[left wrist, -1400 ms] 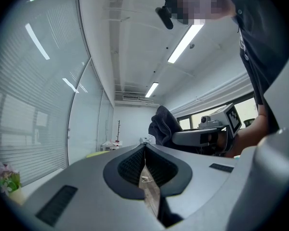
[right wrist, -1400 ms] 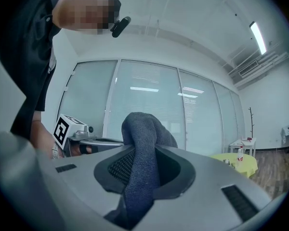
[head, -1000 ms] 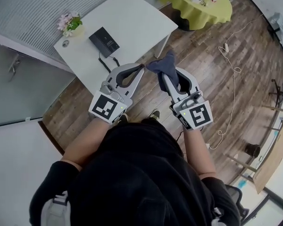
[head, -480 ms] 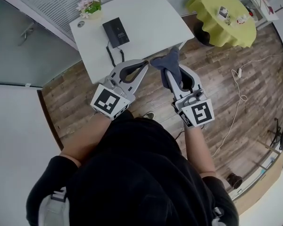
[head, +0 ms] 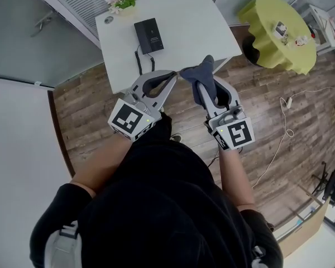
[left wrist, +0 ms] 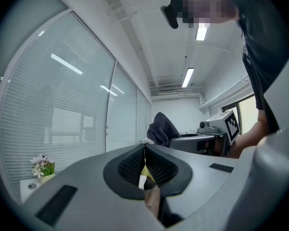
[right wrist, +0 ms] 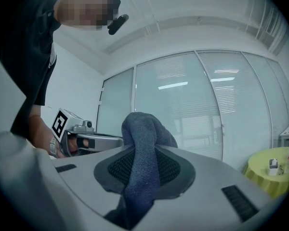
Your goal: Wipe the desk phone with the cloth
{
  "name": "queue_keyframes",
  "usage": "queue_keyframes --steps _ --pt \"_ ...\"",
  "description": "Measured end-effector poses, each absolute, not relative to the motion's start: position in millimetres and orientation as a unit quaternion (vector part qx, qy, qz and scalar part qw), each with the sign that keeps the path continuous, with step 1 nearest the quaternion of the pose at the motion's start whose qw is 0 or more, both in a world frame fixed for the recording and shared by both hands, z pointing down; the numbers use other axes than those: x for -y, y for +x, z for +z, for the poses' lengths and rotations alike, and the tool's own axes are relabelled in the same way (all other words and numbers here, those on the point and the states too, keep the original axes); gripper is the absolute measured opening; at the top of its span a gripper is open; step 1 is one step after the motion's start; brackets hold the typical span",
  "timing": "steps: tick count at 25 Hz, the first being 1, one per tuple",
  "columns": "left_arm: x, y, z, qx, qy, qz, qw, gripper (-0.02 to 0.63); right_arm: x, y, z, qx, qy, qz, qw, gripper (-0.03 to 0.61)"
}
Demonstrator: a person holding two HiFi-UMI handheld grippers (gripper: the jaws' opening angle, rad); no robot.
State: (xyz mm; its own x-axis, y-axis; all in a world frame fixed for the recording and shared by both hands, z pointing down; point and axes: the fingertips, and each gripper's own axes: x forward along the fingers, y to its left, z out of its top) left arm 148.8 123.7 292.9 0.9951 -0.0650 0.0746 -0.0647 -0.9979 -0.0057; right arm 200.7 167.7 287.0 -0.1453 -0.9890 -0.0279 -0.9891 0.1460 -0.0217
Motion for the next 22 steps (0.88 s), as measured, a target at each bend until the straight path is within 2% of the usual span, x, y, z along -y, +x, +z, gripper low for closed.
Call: queue_keyframes --steps 22 --pt "38 181 306 -0.069 -0.997 -0.020 -0.012 0.011 -3 232 296 -0.782 -0.623 -0.008 -0.023 0.101"
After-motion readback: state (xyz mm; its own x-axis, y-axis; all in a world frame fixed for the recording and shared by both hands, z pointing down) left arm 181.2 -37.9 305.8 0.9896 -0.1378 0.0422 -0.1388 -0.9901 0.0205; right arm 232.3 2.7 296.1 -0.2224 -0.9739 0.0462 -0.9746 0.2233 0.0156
